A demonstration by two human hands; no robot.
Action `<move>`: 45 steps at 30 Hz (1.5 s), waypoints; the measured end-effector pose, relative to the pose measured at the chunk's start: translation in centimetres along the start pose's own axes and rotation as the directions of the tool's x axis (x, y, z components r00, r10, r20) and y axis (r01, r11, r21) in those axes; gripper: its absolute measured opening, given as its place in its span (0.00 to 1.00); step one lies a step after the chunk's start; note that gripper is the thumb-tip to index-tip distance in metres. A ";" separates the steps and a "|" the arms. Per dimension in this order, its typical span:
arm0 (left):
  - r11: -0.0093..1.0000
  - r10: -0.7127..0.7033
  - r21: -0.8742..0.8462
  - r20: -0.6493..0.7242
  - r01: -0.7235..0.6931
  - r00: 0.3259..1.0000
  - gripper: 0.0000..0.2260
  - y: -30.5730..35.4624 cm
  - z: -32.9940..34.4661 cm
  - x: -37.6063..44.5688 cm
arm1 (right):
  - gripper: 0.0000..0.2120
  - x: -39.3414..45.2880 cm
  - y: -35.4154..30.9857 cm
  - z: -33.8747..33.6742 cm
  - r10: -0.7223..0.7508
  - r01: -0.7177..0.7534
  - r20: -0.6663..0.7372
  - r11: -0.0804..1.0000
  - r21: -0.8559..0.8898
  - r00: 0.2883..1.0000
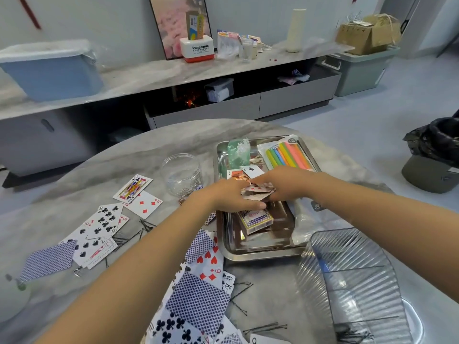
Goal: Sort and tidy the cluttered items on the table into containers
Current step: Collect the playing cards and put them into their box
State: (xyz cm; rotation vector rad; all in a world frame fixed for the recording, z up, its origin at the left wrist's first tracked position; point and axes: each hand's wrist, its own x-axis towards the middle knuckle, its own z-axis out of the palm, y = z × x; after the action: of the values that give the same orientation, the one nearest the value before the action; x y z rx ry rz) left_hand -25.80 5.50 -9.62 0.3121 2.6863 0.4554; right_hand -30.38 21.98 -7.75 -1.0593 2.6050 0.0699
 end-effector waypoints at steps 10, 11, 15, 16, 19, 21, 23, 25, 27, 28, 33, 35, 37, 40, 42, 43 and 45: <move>0.990 0.003 0.139 -0.284 0.038 0.959 0.12 0.1 1.4 0.6 | 0.21 1.0 0.3 0.2 0.027 -0.032 -0.117 0.998 -0.045 0.993; 0.988 0.005 0.151 -0.303 0.043 0.953 0.13 0.1 1.6 0.5 | 0.22 1.2 0.3 0.3 0.044 -0.051 -0.102 0.997 -0.064 0.994; 0.976 0.046 0.212 -0.377 0.038 0.925 0.14 0.1 2.8 0.5 | 0.23 1.9 0.2 0.9 0.052 -0.061 -0.079 0.992 -0.111 0.996; 0.975 0.050 0.220 -0.407 0.044 0.912 0.15 0.0 2.9 0.4 | 0.24 1.9 0.2 0.9 0.043 -0.054 -0.087 0.991 -0.119 0.995; 0.989 0.071 0.149 -0.539 0.012 0.840 0.20 0.0 3.1 -0.3 | 0.29 1.4 0.2 0.8 0.029 -0.045 -0.140 0.993 -0.111 0.990; 0.984 0.172 0.147 -0.679 -0.097 0.714 0.20 0.2 3.1 -1.2 | 0.30 0.8 0.0 0.6 0.011 -0.034 -0.182 0.992 -0.123 0.983; 0.966 0.259 0.191 -0.760 -0.176 0.596 0.19 0.1 3.6 -1.8 | 0.29 -0.2 -0.3 0.3 -0.041 0.000 -0.236 0.986 -0.169 0.971; 0.958 0.275 0.172 -0.776 -0.229 0.567 0.21 0.1 4.1 -3.1 | 0.27 -1.5 -0.9 0.0 -0.108 0.046 -0.278 0.975 -0.218 0.955; 0.952 0.260 0.112 -0.792 -0.286 0.553 0.26 0.5 4.6 -4.4 | 0.27 -2.9 -1.5 0.0 -0.150 0.079 -0.308 0.970 -0.232 0.940; 0.948 0.254 0.101 -0.809 -0.301 0.530 0.26 0.7 4.6 -5.5 | 0.27 -3.8 -2.1 -0.1 -0.178 0.107 -0.337 0.970 -0.219 0.924; 0.938 0.247 0.087 -0.847 -0.335 0.471 0.17 1.6 5.0 -10.2 | 0.29 -6.8 -5.0 0.5 -0.336 0.229 -0.536 0.939 -0.257 0.775; 0.934 0.270 0.112 -0.844 -0.339 0.463 0.18 1.9 4.7 -13.4 | 0.27 -8.4 -7.3 0.4 -0.365 0.250 -0.601 0.930 -0.268 0.711; 0.929 0.303 0.152 -0.837 -0.339 0.456 0.18 1.8 4.9 -16.2 | 0.24 -9.7 -9.7 0.5 -0.390 0.286 -0.635 0.921 -0.265 0.667; 0.928 0.328 0.202 -0.843 -0.313 0.427 0.17 0.9 5.6 -19.5 | 0.30 -11.3 -12.8 1.0 -0.391 0.324 -0.624 0.919 -0.225 0.676; 0.925 0.350 0.241 -0.843 -0.294 0.408 0.17 0.4 6.7 -21.8 | 0.33 -12.7 -14.9 1.7 -0.389 0.350 -0.618 0.917 -0.190 0.683; 0.921 0.362 0.260 -0.844 -0.290 0.395 0.15 0.2 7.3 -22.8 | 0.32 -13.3 -16.0 2.2 -0.396 0.365 -0.619 0.913 -0.183 0.679; 0.911 0.386 0.278 -0.835 -0.304 0.393 0.14 0.0 8.7 -25.1 | 0.31 -14.4 -17.8 3.6 -0.416 0.384 -0.610 0.903 -0.192 0.675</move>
State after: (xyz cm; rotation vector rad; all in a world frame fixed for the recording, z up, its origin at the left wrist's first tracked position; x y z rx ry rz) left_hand 0.30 0.88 -8.51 0.9018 3.6901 0.8131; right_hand -7.47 19.32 -5.21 -1.9411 2.8466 -0.4133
